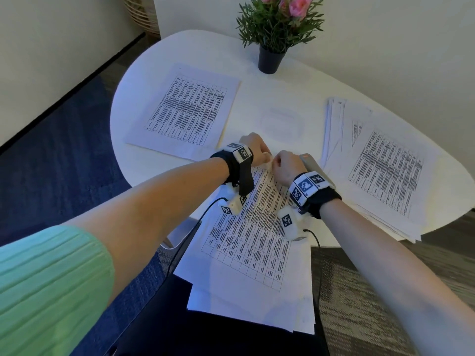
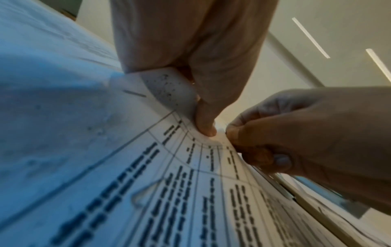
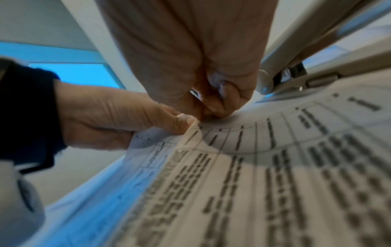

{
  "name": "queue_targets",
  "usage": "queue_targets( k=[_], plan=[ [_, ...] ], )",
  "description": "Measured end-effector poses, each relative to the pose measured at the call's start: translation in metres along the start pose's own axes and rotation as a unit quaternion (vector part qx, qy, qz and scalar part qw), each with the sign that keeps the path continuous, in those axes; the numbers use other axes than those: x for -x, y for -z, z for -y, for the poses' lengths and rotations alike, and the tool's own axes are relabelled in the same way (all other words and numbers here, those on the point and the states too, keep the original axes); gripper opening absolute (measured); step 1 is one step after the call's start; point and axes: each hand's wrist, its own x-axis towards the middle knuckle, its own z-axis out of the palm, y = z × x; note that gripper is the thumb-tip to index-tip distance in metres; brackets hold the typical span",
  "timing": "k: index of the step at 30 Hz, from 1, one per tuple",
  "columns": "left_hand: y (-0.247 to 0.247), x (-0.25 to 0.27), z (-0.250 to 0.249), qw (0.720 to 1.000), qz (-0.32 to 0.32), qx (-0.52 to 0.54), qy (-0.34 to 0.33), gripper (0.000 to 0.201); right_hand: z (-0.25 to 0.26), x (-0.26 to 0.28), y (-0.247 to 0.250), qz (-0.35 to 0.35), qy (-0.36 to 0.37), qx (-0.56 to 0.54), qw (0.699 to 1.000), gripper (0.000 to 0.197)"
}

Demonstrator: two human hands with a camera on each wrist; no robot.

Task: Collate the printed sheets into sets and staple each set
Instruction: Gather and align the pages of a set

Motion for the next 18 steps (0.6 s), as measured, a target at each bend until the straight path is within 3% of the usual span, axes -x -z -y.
queue_targets(
  k=[6, 8, 13, 17, 18],
  plan=[
    [0.028, 0.016, 0.006, 0.999, 0.029, -0.042, 0.001, 0.024, 0.005, 0.002, -0.006, 0.004, -0.018, 0.024, 1.0, 0.016],
    [0.041, 0.025, 0.017, 0.999, 0.024, -0.04, 0.009, 0.042, 0.005, 0.003, -0.01, 0.006, -0.043, 0.004, 0.999, 0.023],
    [0.05, 0.055, 0.044, 0.996, -0.023, 0.07, 0.051, 0.068, 0.005, 0.005, -0.006, 0.03, -0.009, 0.068, 0.997, 0.024],
    [0.035, 0.071, 0.048, 0.991, -0.08, 0.094, 0.058, 0.084, 0.007, 0.003, -0.006, 0.038, -0.019, 0.06, 0.997, 0.011],
    [0.031, 0.073, 0.047, 0.989, -0.092, 0.096, 0.062, 0.088, 0.007, 0.001, -0.006, 0.039, -0.032, 0.056, 0.997, 0.022]
  ],
)
